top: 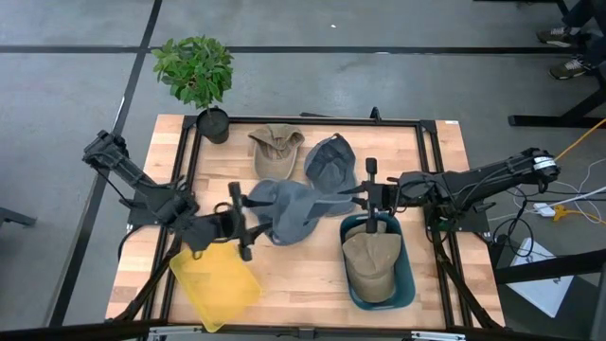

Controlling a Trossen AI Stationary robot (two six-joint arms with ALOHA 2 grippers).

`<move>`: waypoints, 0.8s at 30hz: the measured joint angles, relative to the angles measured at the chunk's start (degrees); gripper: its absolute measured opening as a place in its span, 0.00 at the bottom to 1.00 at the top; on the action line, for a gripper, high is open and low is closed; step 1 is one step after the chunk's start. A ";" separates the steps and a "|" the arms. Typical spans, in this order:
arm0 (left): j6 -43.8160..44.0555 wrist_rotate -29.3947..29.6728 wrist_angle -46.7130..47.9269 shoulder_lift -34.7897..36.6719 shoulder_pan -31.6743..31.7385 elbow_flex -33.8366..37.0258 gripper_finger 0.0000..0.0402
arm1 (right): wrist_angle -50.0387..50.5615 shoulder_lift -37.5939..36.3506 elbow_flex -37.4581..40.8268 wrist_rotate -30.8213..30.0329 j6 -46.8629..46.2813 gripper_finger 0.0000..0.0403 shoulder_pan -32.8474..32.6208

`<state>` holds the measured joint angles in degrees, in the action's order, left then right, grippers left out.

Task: Pick & Place hat
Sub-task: Put the left gray cap into the yellow bin

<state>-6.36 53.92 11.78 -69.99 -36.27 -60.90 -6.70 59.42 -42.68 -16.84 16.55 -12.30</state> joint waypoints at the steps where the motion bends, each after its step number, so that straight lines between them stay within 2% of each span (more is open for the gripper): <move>1: 0.02 0.54 -0.01 0.39 -0.98 0.00 0.54 | 0.21 0.00 0.00 0.00 0.16 0.05 0.27; 12: -1.54 2.86 -0.04 4.22 -7.43 0.00 0.54 | 1.01 0.00 -0.02 2.12 0.61 0.05 1.42; 17: -1.79 9.38 0.26 3.89 -5.72 0.00 0.54 | 0.22 0.00 -0.02 4.94 0.57 0.05 1.42; 24: 0.83 0.99 0.94 1.32 1.78 0.00 0.54 | -0.30 -0.02 -0.04 5.05 0.53 0.05 1.42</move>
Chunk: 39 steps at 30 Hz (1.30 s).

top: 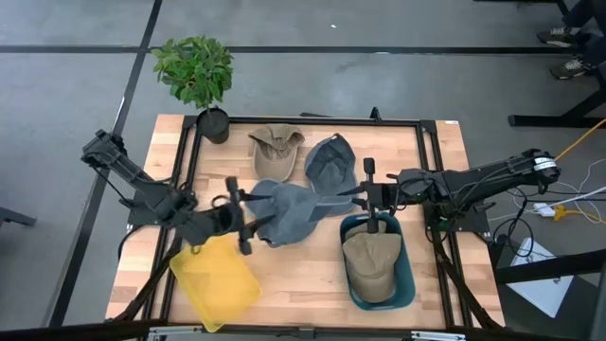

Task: Pick & Place hat
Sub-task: Put the left gray cap into the yellow bin

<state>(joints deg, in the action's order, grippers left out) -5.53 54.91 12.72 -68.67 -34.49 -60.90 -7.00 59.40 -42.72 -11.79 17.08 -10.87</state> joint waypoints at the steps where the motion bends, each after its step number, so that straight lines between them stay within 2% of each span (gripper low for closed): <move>1: 0.28 -0.22 0.35 -0.48 1.10 0.00 0.54 | -0.12 0.00 0.00 0.00 0.00 0.05 0.00; 6: 1.62 -1.16 0.67 -2.40 4.15 0.00 0.54 | -0.42 0.00 0.00 -0.06 0.07 0.05 0.00; 14: 1.62 -0.59 0.91 -4.31 4.91 0.00 0.54 | -1.74 0.00 0.00 -0.09 1.22 0.05 0.00; 23: -6.30 0.70 -2.01 -6.99 7.68 -0.02 0.53 | -3.95 0.00 0.00 -0.11 -1.90 0.05 0.00; 27: -11.33 3.45 -5.18 -7.87 8.34 -0.02 0.44 | -4.38 0.00 0.00 -0.18 -2.24 0.05 0.00; 37: -17.81 5.35 -11.43 -7.97 8.41 -0.02 0.06 | -5.07 0.13 0.00 0.07 -3.35 0.05 0.00; 39: -18.48 7.13 -12.00 -7.97 8.41 -0.02 0.04 | -5.07 0.13 0.00 0.04 -3.37 0.05 0.00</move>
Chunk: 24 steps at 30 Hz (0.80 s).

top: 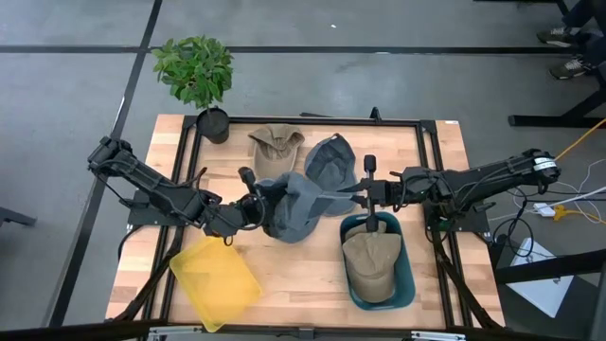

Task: Pick & Place hat
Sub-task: Put the left gray cap into the yellow bin

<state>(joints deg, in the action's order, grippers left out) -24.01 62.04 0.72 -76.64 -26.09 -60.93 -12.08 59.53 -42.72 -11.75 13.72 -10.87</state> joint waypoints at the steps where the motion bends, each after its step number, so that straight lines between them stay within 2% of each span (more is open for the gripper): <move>1: -0.41 1.17 -0.24 0.00 0.00 0.00 0.04 | 0.00 0.02 0.00 -0.04 -0.02 0.05 0.00; 6: -5.37 10.84 -3.52 -0.02 -1.99 0.00 0.04 | 0.51 0.04 0.00 -0.21 -0.23 0.05 0.00; 14: -19.72 23.77 -15.33 -0.02 -7.82 0.00 0.04 | 1.11 0.07 0.00 -0.04 -0.24 0.05 -0.02; 19: -26.17 26.45 -23.26 0.07 -8.87 0.02 0.04 | 1.14 0.07 0.00 -0.08 -0.24 0.05 -0.02; 24: -29.72 24.52 -27.69 2.11 -7.57 0.03 0.04 | 1.98 0.07 -0.12 -0.45 -1.52 0.05 -0.15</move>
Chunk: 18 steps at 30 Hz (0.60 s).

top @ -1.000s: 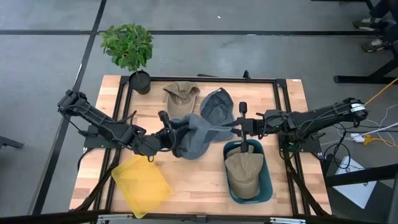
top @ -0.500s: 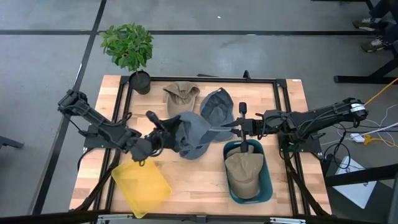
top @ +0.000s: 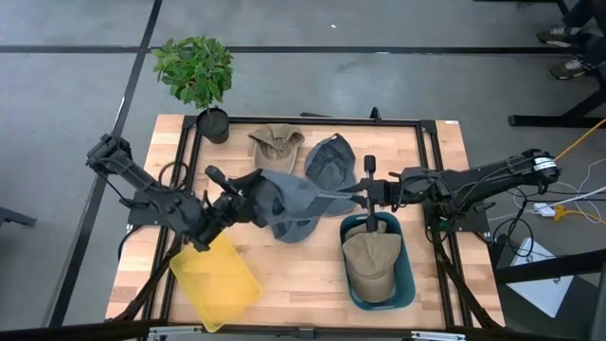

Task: Pick & Place hat
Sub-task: Put the left gray cap into the yellow bin

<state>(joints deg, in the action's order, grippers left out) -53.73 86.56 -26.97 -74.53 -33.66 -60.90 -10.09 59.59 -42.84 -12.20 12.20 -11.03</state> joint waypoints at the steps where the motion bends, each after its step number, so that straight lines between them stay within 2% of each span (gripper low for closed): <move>1: -0.03 -0.88 -0.23 0.49 0.31 0.03 0.04 | 0.38 0.01 -0.01 -0.10 -0.20 0.05 0.00; 11: -3.04 -6.62 -1.95 2.98 4.83 0.08 0.04 | -1.62 6.07 -0.17 -2.53 -3.40 0.08 0.02; 14: -4.57 -6.40 -2.02 2.98 5.69 0.08 0.03 | -2.24 8.27 -0.06 -1.88 -4.19 0.12 0.00; 18: -6.90 -4.55 -2.58 3.44 6.07 -0.14 0.03 | -0.41 9.53 0.29 1.42 -7.67 0.23 -0.11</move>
<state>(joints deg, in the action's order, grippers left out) -60.63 82.02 -29.55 -71.09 -27.59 -61.04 -10.51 69.12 -42.54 -10.78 4.52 -11.14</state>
